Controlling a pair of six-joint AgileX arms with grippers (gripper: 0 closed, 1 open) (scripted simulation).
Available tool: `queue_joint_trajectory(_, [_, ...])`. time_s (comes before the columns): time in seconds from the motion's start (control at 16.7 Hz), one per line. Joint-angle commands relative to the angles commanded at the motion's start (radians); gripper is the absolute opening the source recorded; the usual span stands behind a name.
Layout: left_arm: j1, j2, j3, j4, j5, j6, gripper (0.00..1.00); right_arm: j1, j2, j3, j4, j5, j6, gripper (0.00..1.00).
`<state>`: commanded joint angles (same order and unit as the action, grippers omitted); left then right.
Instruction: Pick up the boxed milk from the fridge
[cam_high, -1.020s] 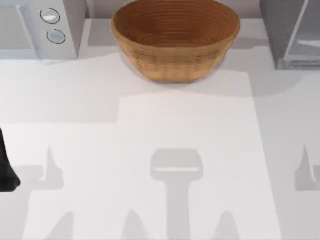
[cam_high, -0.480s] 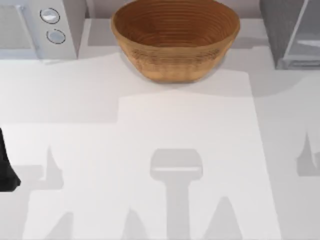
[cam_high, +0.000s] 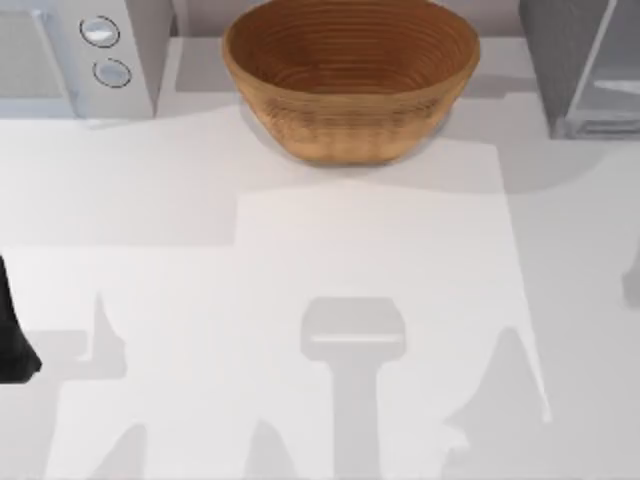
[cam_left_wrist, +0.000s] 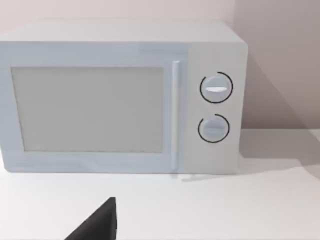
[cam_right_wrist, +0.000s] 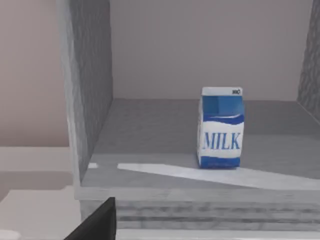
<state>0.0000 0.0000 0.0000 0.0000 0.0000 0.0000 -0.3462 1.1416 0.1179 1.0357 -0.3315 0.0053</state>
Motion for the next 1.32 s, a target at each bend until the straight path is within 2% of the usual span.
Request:
queue_joint_trajectory(0.3, [0.0, 0.0, 0.0, 0.0, 0.0, 0.0, 1.0, -0.118, 0.416, 0.041, 0.376, -0.115, 0.007, 1.0])
queue_joint_trajectory(0.54, [0.0, 0.0, 0.0, 0.0, 0.0, 0.0, 1.0, -0.175, 0.612, 0.062, 0.549, -0.171, 0.011, 1.0])
queue_joint_trajectory(1.08, [0.0, 0.0, 0.0, 0.0, 0.0, 0.0, 1.0, -0.178, 0.662, 0.076, 0.577, -0.175, 0.011, 1.0])
queue_joint_trajectory(1.32, [0.0, 0.0, 0.0, 0.0, 0.0, 0.0, 1.0, -0.128, 0.778, 0.228, 0.532, -0.117, 0.005, 1.0])
